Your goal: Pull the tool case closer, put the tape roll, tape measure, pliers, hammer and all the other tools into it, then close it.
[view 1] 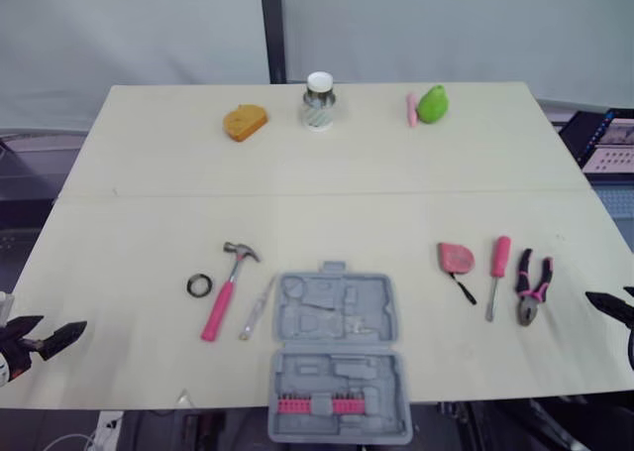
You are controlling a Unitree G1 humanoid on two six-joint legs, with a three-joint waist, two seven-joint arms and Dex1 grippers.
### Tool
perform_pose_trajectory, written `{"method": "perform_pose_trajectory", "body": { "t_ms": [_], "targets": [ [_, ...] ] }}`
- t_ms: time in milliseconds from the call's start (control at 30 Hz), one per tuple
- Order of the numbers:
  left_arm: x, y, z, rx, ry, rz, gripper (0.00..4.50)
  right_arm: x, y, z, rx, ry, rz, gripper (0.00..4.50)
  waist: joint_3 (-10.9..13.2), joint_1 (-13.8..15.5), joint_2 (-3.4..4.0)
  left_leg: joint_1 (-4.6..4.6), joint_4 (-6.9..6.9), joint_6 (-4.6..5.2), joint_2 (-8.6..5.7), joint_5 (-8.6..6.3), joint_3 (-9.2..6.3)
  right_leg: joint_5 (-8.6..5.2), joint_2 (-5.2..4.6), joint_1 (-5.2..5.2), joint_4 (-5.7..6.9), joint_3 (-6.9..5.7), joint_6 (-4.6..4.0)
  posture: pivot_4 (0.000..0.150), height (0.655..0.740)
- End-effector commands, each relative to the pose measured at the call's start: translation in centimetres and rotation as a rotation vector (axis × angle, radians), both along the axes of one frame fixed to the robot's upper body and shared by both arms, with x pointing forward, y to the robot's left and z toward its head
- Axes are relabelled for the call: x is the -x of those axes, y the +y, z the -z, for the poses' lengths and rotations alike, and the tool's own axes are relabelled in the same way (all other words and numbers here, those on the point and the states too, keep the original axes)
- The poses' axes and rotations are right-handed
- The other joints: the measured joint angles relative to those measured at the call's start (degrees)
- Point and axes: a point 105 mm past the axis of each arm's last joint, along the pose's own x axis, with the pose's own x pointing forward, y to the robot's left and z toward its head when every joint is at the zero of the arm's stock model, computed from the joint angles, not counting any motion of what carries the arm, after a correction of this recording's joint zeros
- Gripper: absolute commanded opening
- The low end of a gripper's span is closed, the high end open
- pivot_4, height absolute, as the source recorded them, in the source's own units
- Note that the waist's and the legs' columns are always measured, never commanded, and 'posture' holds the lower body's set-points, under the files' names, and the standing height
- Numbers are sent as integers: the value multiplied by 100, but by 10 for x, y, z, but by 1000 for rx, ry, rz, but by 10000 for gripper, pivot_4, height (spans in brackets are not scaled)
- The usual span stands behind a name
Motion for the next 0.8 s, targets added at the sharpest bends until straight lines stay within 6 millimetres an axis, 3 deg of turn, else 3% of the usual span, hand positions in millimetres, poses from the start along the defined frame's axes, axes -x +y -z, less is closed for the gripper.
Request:
{"method": "perform_pose_trajectory", "body": {
  "t_ms": [33,100,233,300,433,600,800],
  "targets": [
    [-13,-17,-10,-5,-71,53,45000,-11,21,-16,26,-45,-103,44827,0,1,0,0,0,0,0,0,0,0,0,0,0,0,0,1500,7400],
    [-25,-36,-19,34,-157,99,45000,-18,55,-27,28,-63,-246,44827,0,8,1,-1,1,0,2,0,0,0,0,0,0,1,0,1500,7400],
    [-33,-91,-22,45,-212,321,45000,-28,149,-53,-29,-110,-597,44827,0,12,2,-3,5,-1,7,-1,-1,1,3,-1,2,5,1,1500,7400],
    [-33,-101,-18,9,-191,383,45000,-25,173,-55,-40,-103,-681,44827,-1,36,1,-3,6,-6,15,-3,-1,1,15,-1,0,8,1,1500,7400],
    [-42,-125,-2,-124,-101,683,45000,-13,279,-67,-82,-153,-1085,44827,2,47,5,-3,11,-11,28,-5,-1,1,33,-2,-3,8,0,1500,7400],
    [-59,-133,-4,-232,-114,900,45000,1,328,-75,-65,-198,-1311,44827,5,94,0,-16,22,-17,34,-9,-11,0,41,-7,0,9,-2,1500,7400],
    [-74,-141,-5,-274,-135,1039,45000,7,348,-74,-12,-225,-1405,44827,5,40,-3,-16,22,-16,37,-12,-4,1,42,-18,15,9,-2,1500,7400]
  ]
}}
